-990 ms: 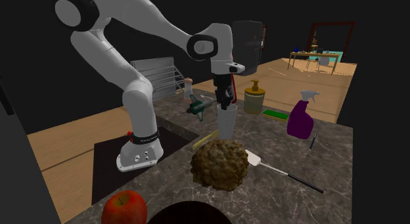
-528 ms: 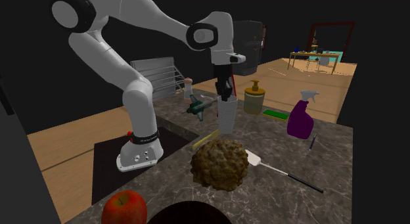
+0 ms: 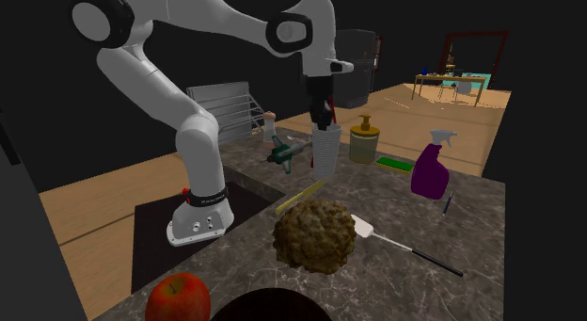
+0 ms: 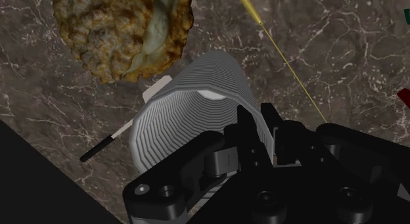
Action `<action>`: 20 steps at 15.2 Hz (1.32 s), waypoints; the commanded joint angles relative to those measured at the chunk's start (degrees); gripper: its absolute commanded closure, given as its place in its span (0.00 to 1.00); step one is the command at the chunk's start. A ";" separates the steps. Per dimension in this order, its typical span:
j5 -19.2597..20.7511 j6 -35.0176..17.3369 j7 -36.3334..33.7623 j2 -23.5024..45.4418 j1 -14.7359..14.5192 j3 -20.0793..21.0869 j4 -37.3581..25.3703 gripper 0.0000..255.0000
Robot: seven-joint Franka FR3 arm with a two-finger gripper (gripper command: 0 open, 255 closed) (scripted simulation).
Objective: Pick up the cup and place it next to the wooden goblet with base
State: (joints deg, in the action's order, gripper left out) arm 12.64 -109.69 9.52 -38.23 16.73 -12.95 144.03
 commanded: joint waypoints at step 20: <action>-1.87 15.69 1.37 1.20 -0.80 1.78 -16.88 1.00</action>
State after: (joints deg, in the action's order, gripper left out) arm 10.84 -94.76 10.79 -37.21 15.96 -11.22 128.08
